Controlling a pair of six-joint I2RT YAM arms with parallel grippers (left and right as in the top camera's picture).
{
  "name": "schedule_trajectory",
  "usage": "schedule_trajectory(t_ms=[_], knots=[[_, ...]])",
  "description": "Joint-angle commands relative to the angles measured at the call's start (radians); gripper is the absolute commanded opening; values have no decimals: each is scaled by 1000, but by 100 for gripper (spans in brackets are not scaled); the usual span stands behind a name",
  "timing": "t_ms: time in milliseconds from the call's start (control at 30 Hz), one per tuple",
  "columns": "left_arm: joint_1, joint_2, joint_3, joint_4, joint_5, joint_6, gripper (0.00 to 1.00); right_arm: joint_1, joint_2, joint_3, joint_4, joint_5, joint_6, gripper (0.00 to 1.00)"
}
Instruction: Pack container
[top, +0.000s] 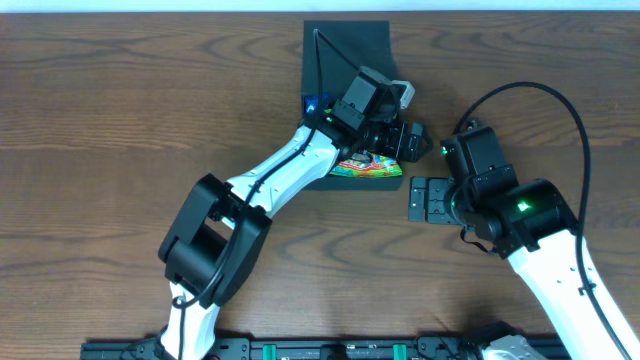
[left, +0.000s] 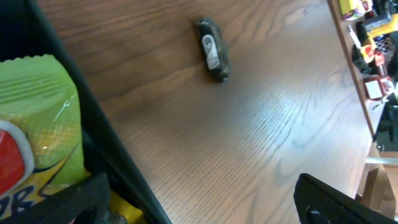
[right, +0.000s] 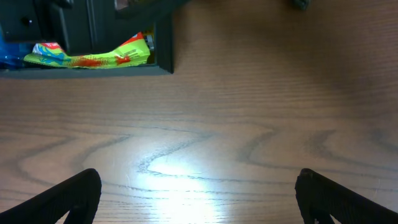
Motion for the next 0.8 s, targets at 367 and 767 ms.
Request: schedule_trajectory(t_ms=[367,767], knots=[[80,-117,28,-6,98,10,95,-3,-8,-2,-3,18,-9,99],[111,-31,28,-34,126,11,95,-3,-8,-2,2,18,-9,99]])
